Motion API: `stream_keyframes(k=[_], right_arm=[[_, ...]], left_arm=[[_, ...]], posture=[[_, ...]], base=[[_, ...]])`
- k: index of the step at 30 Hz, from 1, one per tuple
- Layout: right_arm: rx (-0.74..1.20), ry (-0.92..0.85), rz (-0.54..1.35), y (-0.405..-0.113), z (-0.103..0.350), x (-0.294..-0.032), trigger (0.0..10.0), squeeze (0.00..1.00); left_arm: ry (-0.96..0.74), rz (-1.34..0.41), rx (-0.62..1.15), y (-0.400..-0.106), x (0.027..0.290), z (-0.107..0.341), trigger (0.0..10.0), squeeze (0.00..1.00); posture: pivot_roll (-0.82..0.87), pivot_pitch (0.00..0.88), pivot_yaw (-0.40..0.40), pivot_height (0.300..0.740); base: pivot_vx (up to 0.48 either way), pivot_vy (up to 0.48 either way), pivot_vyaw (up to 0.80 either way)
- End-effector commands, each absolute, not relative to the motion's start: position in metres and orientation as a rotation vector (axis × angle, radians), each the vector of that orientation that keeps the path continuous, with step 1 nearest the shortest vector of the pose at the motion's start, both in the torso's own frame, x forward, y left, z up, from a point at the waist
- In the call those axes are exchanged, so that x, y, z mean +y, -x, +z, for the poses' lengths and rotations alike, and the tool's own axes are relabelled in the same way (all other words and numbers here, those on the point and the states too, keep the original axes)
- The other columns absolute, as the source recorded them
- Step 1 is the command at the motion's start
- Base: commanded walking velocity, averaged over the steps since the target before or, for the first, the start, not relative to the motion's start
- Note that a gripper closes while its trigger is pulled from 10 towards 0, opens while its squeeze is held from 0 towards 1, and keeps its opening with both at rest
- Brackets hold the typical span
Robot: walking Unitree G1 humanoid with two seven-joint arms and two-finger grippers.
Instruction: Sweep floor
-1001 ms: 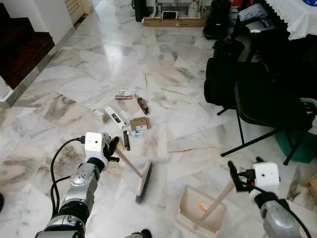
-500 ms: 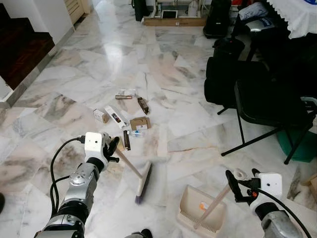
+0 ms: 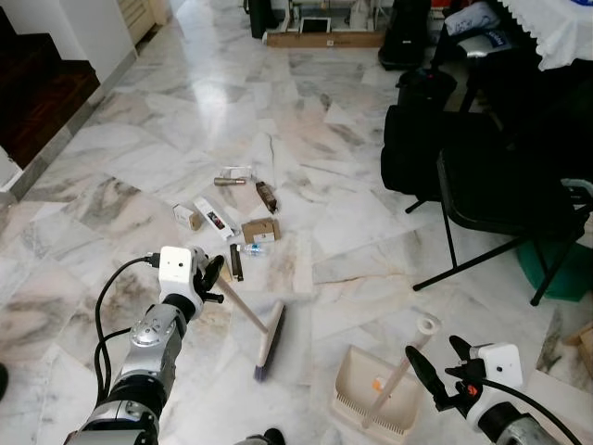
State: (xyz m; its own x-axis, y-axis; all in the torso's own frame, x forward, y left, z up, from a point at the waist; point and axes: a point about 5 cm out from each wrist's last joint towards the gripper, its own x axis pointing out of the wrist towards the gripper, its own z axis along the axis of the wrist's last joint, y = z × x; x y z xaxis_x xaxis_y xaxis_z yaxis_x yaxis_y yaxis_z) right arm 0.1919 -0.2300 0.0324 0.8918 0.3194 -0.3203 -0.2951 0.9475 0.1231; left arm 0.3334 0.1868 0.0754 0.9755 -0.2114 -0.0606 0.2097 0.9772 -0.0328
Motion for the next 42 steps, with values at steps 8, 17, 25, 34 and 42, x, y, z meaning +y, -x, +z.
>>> stream_keyframes(k=[8, 17, 25, 34, 42], right_arm=[[0.479, -0.040, 0.428, -0.176, 0.016, -0.217, 10.0, 0.00], [0.612, -0.006, 0.476, -0.163, -0.004, -0.205, 10.0, 0.00], [0.685, 0.089, 0.272, -0.178, -0.021, -0.210, 10.0, 0.00], [0.655, 0.103, 0.201, -0.188, -0.028, -0.195, 10.0, 0.00], [0.655, 0.161, -0.042, -0.196, -0.036, -0.209, 10.0, 0.00]], left_arm=[[0.024, -0.218, 0.047, -0.336, 0.187, 0.080, 10.0, 0.00], [0.023, -0.219, 0.052, -0.335, 0.187, 0.079, 10.0, 0.00], [0.019, -0.225, 0.053, -0.336, 0.187, 0.080, 10.0, 0.00], [0.015, -0.224, 0.053, -0.336, 0.188, 0.080, 10.0, 0.00], [0.016, -0.228, 0.050, -0.337, 0.186, 0.080, 10.0, 0.00]], posture=[[0.03, 0.114, 0.094, 0.740], [0.03, 0.113, 0.097, 0.740], [0.04, 0.111, 0.099, 0.740], [0.04, 0.104, 0.097, 0.740], [0.04, 0.096, 0.097, 0.740]], base=[[0.000, 0.000, 0.00], [0.000, 0.000, 0.00], [0.000, 0.000, 0.00], [0.000, 0.000, 0.00], [0.000, 0.000, 0.00]])
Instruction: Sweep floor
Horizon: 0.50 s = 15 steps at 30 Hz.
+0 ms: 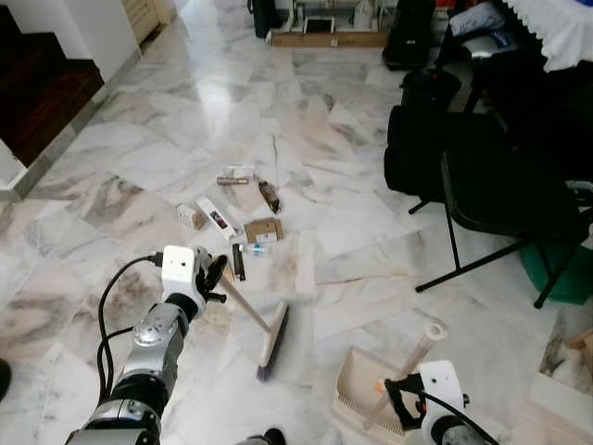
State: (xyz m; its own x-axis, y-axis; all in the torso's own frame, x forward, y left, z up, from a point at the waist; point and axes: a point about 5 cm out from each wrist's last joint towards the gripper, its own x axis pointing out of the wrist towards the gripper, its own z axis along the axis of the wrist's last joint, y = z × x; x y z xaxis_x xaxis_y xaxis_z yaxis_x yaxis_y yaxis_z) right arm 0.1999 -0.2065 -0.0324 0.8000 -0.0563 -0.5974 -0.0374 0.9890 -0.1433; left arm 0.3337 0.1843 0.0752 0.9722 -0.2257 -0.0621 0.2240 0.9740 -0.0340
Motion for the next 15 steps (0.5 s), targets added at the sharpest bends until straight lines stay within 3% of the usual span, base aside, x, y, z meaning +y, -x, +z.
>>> stream_keyframes(k=[1, 15], right_arm=[[0.649, 0.159, -0.059, -0.1975, -0.0353, -0.2103, 10.0, 0.00], [0.609, 0.158, -0.142, -0.2015, -0.0373, -0.2164, 10.0, 0.00]], left_arm=[[0.016, -0.228, 0.050, -0.3368, 0.1860, 0.0805, 10.0, 0.00], [0.018, -0.221, 0.052, -0.3361, 0.1864, 0.0795, 10.0, 0.00]], posture=[[0.04, 0.098, 0.098, 0.740], [0.04, 0.107, 0.094, 0.740]], base=[[0.000, 0.000, 0.00], [0.000, 0.000, 0.00]])
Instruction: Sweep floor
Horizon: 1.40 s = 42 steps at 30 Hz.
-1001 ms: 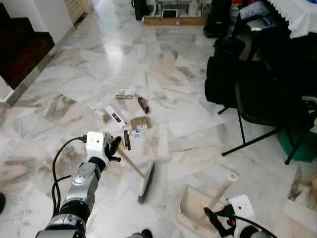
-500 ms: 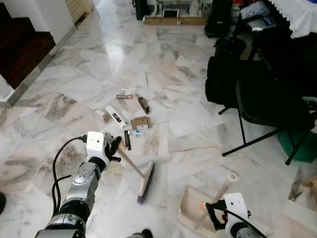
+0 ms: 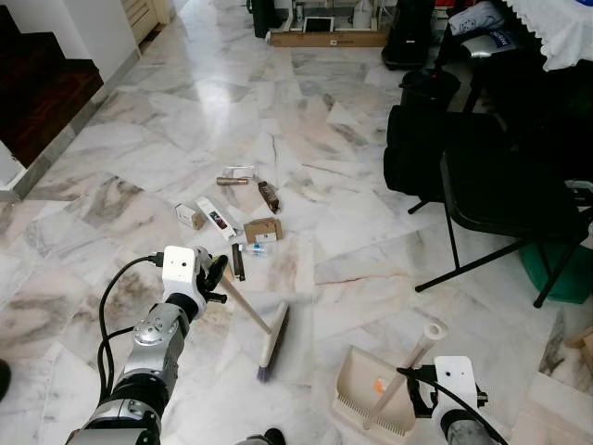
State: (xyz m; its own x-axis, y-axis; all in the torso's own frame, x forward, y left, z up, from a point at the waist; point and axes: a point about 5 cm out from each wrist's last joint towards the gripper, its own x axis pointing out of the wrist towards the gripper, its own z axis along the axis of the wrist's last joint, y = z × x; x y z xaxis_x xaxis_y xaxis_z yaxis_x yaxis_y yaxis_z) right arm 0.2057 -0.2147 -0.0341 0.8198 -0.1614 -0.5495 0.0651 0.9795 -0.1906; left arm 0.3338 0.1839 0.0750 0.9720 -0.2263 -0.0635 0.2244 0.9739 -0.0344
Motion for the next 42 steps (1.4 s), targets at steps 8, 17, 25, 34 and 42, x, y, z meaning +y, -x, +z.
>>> stream_keyframes(k=[8, 17, 25, 34, 42], right_arm=[[0.580, 0.095, -0.113, -0.204, -0.036, -0.213, 10.0, 0.00], [0.576, 0.082, -0.098, -0.205, -0.036, -0.212, 10.0, 0.00], [0.607, 0.015, 0.023, -0.200, -0.040, -0.197, 10.0, 0.00], [0.567, 0.077, -0.017, -0.208, -0.035, -0.205, 10.0, 0.00], [0.507, 0.109, -0.119, -0.218, -0.026, -0.214, 10.0, 0.00]], left_arm=[[0.019, -0.220, 0.050, -0.336, 0.186, 0.080, 10.0, 0.00], [0.019, -0.221, 0.050, -0.336, 0.186, 0.080, 10.0, 0.00], [0.019, -0.220, 0.052, -0.336, 0.185, 0.079, 10.0, 0.00], [0.020, -0.219, 0.050, -0.336, 0.185, 0.079, 10.0, 0.00], [0.018, -0.215, 0.048, -0.337, 0.186, 0.080, 10.0, 0.00]], posture=[[0.04, 0.107, 0.092, 0.740], [0.04, 0.108, 0.092, 0.740], [0.04, 0.111, 0.090, 0.740], [0.04, 0.109, 0.089, 0.740], [0.05, 0.108, 0.088, 0.740]], base=[[0.000, 0.000, 0.00], [0.000, 0.000, 0.00], [0.000, 0.000, 0.00], [0.000, 0.000, 0.00], [0.000, 0.000, 0.00]])
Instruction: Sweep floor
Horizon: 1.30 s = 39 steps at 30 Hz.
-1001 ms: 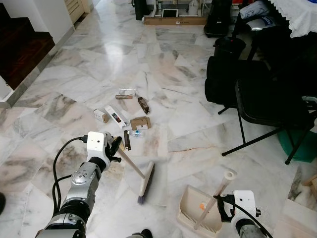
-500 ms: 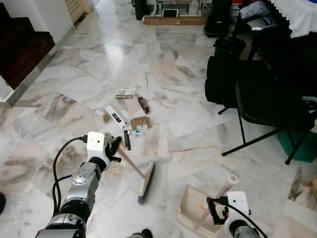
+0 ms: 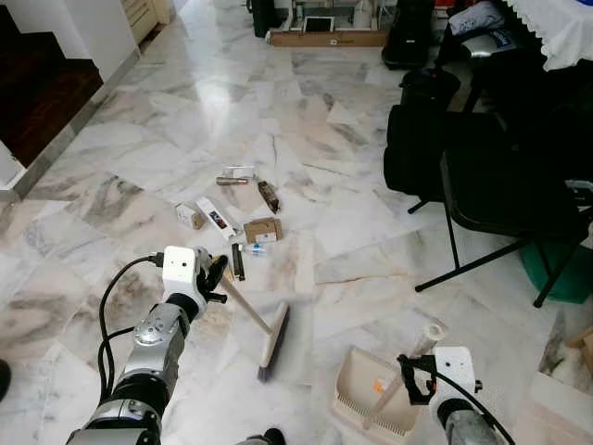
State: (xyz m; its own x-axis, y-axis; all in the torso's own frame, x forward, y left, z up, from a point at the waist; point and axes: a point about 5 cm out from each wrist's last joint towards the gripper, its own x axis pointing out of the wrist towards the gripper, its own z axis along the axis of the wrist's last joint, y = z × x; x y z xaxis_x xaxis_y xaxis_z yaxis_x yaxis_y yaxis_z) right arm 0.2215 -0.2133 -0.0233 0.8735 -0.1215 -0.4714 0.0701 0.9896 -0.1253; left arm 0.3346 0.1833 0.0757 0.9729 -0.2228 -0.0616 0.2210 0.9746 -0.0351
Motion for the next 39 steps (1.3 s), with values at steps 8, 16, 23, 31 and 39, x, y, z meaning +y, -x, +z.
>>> stream_keyframes(k=[8, 16, 23, 31, 39], right_arm=[[0.535, 0.167, -0.118, -0.212, -0.030, -0.220, 10.0, 0.00], [0.568, 0.280, -0.122, -0.203, -0.033, -0.236, 10.0, 0.00], [0.572, 0.353, -0.126, -0.203, -0.031, -0.245, 10.0, 0.00], [0.536, 0.427, -0.151, -0.210, -0.021, -0.254, 10.0, 0.00], [0.567, 0.492, -0.308, -0.204, -0.015, -0.285, 10.0, 0.00]], left_arm=[[0.016, -0.215, 0.047, -0.338, 0.186, 0.081, 10.0, 0.00], [0.015, -0.217, 0.052, -0.338, 0.184, 0.080, 10.0, 0.00], [0.015, -0.211, 0.054, -0.338, 0.184, 0.079, 10.0, 0.00], [0.016, -0.200, 0.055, -0.337, 0.185, 0.079, 10.0, 0.00], [0.017, -0.193, 0.058, -0.336, 0.185, 0.078, 10.0, 0.00]], posture=[[0.05, 0.103, 0.087, 0.740], [0.04, 0.100, 0.082, 0.740], [0.04, 0.101, 0.078, 0.740], [0.04, 0.100, 0.071, 0.740], [0.04, 0.104, 0.067, 0.740]], base=[[0.000, 0.000, 0.00], [0.000, 0.000, 0.00], [0.000, 0.000, 0.00], [0.000, 0.000, 0.00], [0.000, 0.000, 0.00]])
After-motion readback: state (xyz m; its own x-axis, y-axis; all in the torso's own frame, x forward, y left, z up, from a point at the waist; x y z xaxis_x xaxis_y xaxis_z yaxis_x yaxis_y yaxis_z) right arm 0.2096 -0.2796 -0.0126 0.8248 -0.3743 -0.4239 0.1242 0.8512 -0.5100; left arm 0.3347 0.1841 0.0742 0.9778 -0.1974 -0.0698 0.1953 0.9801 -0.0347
